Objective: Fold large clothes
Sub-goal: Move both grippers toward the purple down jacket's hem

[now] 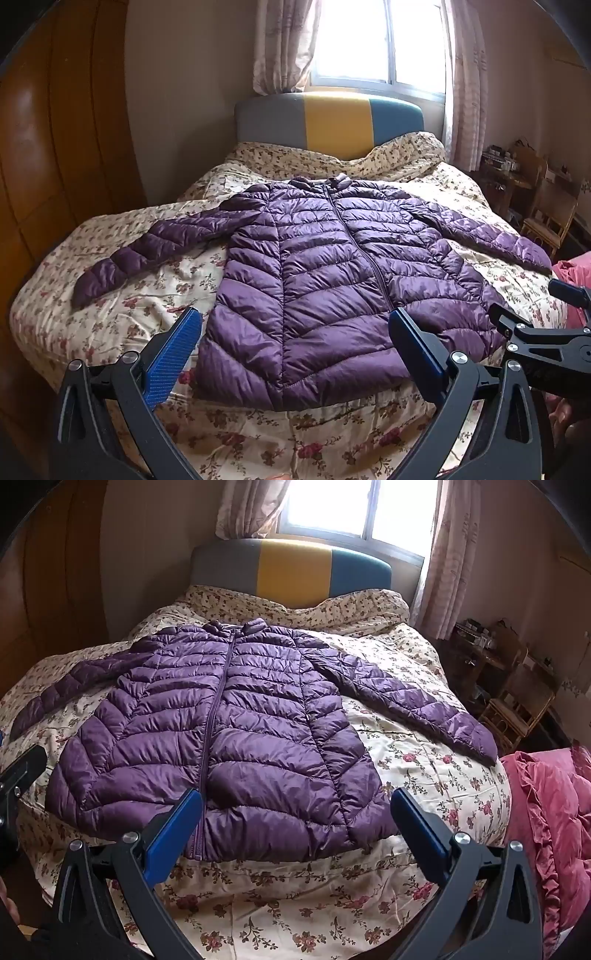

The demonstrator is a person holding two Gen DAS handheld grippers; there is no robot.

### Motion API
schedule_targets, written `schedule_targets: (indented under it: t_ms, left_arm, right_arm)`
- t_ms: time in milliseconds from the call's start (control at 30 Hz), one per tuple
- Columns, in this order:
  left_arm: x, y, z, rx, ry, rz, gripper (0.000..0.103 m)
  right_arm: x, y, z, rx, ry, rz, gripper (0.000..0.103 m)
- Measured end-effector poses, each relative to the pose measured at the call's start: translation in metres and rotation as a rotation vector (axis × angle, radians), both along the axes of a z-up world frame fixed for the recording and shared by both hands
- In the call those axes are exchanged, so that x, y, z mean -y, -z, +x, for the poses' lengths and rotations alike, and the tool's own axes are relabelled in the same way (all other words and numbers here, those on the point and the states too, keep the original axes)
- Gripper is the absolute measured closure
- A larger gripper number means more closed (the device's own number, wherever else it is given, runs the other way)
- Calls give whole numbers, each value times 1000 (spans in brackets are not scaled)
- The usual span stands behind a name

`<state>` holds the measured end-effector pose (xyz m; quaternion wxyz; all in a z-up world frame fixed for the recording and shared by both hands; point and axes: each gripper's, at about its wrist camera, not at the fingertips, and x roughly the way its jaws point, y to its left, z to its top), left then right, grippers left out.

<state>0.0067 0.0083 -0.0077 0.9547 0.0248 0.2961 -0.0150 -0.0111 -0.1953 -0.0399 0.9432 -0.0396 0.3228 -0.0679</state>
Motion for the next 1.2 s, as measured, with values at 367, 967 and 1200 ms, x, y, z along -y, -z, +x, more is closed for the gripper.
schedule_targets:
  t_ms: [367,967,1200]
  left_arm:
    - [0,3,5,-12,2,0,3]
    - [8,18,30,-62,22,-4,3]
    - [20,19,52,-61,54,1,3]
  right_arm:
    - [6,-7,2,9,8,-19,2]
    - [27,14,20,-30,61,19,2]
    - [36,18,36,-49,90,55,2]
